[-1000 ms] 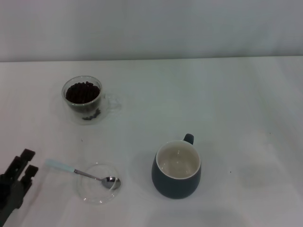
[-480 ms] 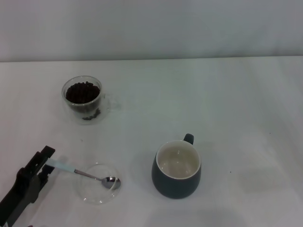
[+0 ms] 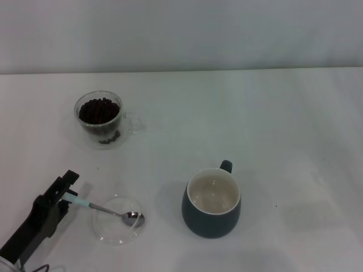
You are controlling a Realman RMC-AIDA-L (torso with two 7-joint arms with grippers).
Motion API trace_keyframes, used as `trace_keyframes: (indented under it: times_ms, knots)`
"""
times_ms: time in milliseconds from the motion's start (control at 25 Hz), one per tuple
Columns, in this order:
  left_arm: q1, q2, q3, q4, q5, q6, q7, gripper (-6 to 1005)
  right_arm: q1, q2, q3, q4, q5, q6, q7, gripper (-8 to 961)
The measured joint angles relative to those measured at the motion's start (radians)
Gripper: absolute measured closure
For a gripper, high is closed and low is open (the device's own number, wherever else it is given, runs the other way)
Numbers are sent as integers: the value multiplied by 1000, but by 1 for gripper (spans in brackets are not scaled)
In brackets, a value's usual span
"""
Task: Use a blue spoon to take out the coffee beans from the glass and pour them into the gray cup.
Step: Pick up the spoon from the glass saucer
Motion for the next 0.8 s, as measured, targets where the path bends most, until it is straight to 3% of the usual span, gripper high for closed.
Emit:
trace_keyframes:
  times_ms: [800]
  knots:
    - [0,-2,-3,1,11,12,42,357,-5,12,8,-1,0,-6,-15,217]
